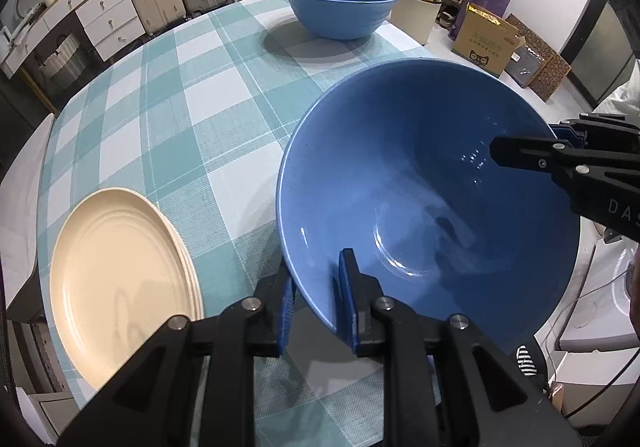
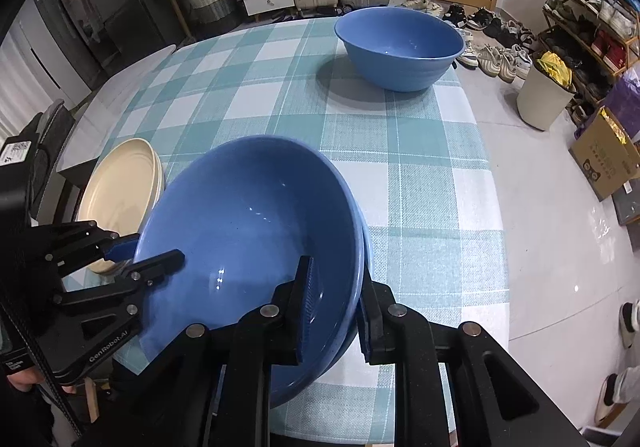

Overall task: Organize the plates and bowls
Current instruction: 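Lower the blue bowl into the set-down blue bowl with both grippers, then open both grippers off the bowl rim and withdraw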

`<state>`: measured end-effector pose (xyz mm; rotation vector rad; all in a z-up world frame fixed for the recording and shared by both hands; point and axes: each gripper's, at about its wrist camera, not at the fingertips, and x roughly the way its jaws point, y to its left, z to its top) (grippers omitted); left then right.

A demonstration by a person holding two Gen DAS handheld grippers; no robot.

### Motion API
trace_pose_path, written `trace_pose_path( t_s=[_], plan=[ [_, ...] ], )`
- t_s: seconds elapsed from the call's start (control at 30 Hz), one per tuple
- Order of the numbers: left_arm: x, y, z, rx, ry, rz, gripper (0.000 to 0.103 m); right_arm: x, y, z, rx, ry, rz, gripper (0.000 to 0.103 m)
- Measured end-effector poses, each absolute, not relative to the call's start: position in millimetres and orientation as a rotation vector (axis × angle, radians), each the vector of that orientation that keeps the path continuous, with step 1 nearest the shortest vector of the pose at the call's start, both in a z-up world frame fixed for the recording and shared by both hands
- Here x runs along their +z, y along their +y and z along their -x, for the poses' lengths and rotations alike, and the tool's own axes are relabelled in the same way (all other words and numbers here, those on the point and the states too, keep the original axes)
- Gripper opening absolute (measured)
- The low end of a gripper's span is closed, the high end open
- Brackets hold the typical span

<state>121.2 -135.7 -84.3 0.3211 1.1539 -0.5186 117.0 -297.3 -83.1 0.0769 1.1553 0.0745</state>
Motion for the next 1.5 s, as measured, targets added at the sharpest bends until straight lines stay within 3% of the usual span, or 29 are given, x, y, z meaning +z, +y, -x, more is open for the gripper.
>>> trace_pose_path(
  t_s=[0.6,0.73,0.93,1.33,1.5],
  plan=[
    [-89,-135,-125,-0.519,1.139,-0.254,0.022,-73,-314,-111,0.047,1.067,-0.093,0.022],
    [-88,-132,-126,-0.495,1.126,-0.233,0.033,-72,-315,-109,0.070,1.024,-0.111,0.022],
    [-90,-129,-130,-0.486,1.127,-0.208,0.041,-94,-320,-113,0.079,1.050,-0.166,0.023],
    [-94,-121,-135,-0.474,1.141,-0.156,0.043,-119,-330,-118,0.082,1.083,-0.222,0.023],
    [-83,-115,-133,-0.454,1.110,-0.115,0.044,-96,-336,-108,0.055,1.005,-0.218,0.024]
  ],
)
